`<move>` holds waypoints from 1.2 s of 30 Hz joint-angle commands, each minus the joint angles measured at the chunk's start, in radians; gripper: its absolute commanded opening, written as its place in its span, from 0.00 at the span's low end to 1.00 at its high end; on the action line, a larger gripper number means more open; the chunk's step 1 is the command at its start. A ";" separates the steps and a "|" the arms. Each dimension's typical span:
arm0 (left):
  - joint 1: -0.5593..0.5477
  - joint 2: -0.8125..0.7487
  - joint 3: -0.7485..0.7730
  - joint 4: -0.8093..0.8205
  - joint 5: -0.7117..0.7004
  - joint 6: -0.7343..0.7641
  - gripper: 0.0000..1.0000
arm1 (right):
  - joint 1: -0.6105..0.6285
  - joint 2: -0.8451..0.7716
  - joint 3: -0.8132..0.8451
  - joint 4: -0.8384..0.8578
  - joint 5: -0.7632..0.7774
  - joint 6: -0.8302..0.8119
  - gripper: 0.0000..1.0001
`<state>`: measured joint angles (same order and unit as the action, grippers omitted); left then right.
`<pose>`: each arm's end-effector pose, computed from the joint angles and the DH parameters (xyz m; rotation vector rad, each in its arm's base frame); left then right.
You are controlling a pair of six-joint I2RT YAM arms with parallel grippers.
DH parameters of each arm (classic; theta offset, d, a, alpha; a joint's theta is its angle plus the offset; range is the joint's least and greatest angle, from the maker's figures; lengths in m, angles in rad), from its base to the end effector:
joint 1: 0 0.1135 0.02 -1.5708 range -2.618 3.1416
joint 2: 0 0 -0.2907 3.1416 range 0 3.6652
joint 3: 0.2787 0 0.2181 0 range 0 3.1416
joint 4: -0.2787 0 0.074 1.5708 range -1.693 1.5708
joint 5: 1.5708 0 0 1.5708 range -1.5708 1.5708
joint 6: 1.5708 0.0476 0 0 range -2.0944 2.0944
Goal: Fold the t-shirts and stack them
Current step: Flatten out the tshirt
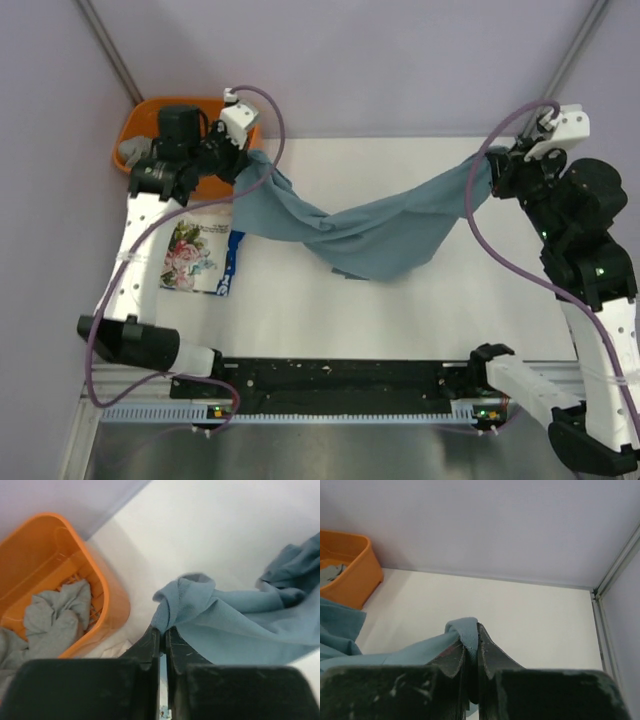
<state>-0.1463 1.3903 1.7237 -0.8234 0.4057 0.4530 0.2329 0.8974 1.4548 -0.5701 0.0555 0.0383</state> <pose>0.2448 -0.0551 0.4694 0.8303 1.8471 -0.2244 0.1042 0.0220 0.5010 -0.1108 1.5821 0.1680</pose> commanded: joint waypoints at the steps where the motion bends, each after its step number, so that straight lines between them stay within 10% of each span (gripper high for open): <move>1: -0.064 0.217 -0.058 0.161 -0.141 -0.028 0.16 | -0.006 0.106 -0.027 0.019 0.017 0.018 0.00; 3: -0.104 0.336 0.003 0.187 -0.304 -0.013 0.61 | -0.007 0.159 -0.039 0.019 0.020 0.026 0.00; 6: -0.142 0.484 0.185 0.130 -0.490 0.009 0.82 | -0.013 0.224 -0.051 0.022 0.023 0.044 0.00; 18: -0.285 0.119 -0.430 -0.006 -0.082 0.528 0.77 | -0.037 0.258 -0.171 0.065 0.038 0.043 0.00; 36: -0.193 0.303 -0.645 0.233 -0.168 0.481 0.82 | -0.035 0.253 -0.208 0.092 0.030 0.041 0.00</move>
<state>-0.3389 1.6531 1.0611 -0.6514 0.2203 0.9699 0.2108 1.1831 1.2495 -0.5228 0.0811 0.0750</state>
